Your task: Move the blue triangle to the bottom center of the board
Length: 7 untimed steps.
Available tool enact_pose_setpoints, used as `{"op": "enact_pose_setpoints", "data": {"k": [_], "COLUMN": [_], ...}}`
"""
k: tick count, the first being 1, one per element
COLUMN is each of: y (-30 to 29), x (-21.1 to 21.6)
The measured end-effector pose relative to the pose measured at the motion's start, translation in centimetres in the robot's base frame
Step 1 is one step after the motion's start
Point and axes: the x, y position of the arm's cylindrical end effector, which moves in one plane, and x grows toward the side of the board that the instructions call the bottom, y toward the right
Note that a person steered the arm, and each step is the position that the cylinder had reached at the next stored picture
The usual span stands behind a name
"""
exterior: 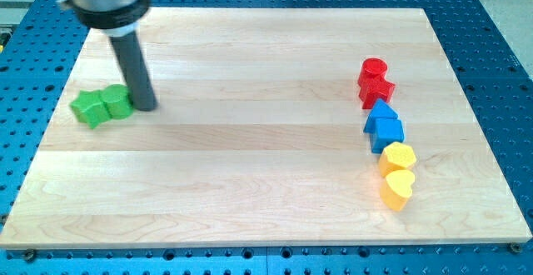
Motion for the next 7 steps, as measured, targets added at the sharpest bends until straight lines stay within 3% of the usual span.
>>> {"op": "enact_pose_setpoints", "data": {"k": [1, 2, 4, 6, 7], "y": [5.5, 6.1, 6.1, 7.0, 10.9], "x": [0.5, 4.3, 4.4, 2.4, -1.9]}}
